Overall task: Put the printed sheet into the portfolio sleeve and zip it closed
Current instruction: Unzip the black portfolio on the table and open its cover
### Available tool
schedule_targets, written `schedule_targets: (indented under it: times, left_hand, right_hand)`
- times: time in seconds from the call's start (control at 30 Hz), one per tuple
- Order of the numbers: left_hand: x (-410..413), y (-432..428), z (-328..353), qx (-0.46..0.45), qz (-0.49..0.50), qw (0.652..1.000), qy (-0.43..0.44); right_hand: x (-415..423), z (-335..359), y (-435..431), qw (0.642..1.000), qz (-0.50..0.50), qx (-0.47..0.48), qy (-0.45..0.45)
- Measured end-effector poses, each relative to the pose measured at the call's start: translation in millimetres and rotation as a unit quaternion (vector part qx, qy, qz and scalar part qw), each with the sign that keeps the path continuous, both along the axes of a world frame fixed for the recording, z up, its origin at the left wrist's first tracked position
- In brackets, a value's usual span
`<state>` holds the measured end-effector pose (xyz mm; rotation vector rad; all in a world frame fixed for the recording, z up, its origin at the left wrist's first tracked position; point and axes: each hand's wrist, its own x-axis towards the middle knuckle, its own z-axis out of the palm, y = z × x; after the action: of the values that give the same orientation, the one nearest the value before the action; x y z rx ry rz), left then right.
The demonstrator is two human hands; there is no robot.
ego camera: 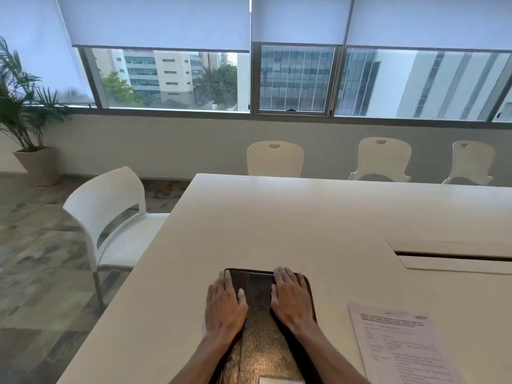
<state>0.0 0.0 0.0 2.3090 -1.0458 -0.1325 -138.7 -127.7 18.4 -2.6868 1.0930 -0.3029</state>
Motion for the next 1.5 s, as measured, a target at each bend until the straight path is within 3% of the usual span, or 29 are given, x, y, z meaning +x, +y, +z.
schedule_targets:
  times: [0.27, 0.4, 0.67, 0.93, 1.5]
  left_hand:
    - [25.3, -15.6, -1.8, -0.026, 0.009, 0.999, 0.019]
    - [34.5, -21.2, -5.4, -0.019, 0.029, 0.999, 0.021]
    - [53.4, -24.8, -15.2, 0.02, 0.056, 0.998, 0.031]
    - [53.1, -24.1, -16.9, 0.002, 0.059, 0.997, 0.041]
    - [53.5, -24.1, -14.0, 0.015, 0.041, 0.999, 0.008]
  right_hand:
    - [47.5, 6.4, -15.4, 0.986, 0.167, 0.002, 0.023]
    - [74.5, 14.7, -20.8, 0.973, 0.223, 0.052, 0.017]
    - [119.0, 36.0, -45.4, 0.958, 0.27, 0.097, 0.029]
    - [137.5, 43.8, -59.1, 0.939, 0.319, 0.11, 0.064]
    - [122.4, 43.4, -57.5, 0.932, 0.35, -0.034, 0.09]
